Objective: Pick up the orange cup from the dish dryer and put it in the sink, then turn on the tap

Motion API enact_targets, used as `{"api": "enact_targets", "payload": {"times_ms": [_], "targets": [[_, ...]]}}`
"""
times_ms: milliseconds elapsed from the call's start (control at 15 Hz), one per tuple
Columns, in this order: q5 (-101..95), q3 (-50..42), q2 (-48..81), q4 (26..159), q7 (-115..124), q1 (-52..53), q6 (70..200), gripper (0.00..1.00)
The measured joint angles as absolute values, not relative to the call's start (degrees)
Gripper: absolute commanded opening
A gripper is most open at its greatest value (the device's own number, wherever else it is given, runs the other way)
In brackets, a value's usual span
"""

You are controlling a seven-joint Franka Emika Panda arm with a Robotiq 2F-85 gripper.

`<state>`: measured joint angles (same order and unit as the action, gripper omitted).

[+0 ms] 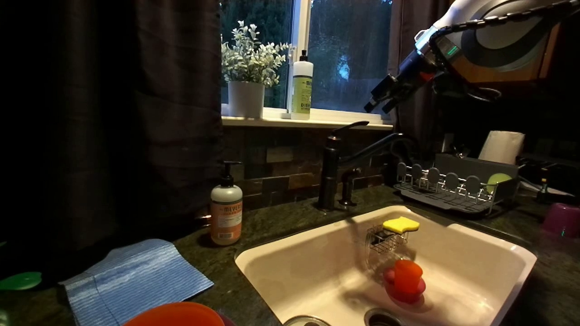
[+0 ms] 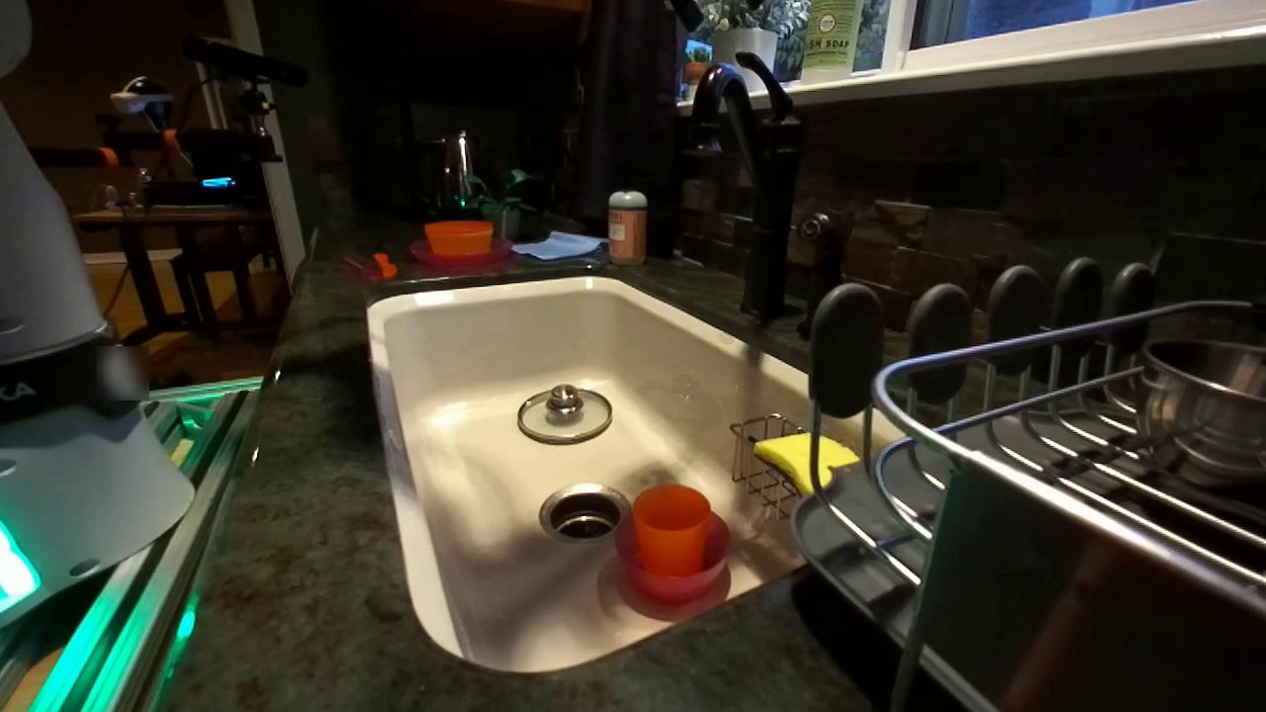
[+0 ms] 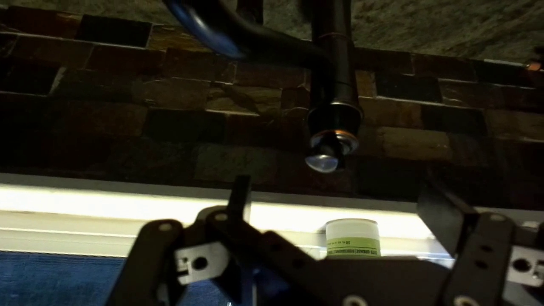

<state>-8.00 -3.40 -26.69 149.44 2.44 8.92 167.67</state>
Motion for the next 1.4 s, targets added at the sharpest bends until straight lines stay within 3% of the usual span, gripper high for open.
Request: {"api": "enact_targets", "payload": {"times_ms": [733, 867, 933, 1133, 1200, 1400], "targets": [[-2.53, -3.40, -24.31, 146.69, -1.28, 8.84, 163.13, 0.99], [-2.16, -3.40, -23.92, 145.95, -1.72, 8.82, 161.73, 0.90], [-1.91, -3.40, -23.67, 145.60, -2.06, 8.81, 161.40, 0.79], [-0.89, -3.46, -22.78, 144.76, -3.45, 8.81, 161.32, 0.64], [-0.69, -3.50, -22.45, 144.45, -3.73, 8.80, 161.31, 0.80], [-0.16, -3.64, -21.46, 143.65, -4.43, 8.78, 161.07, 0.96]]}}
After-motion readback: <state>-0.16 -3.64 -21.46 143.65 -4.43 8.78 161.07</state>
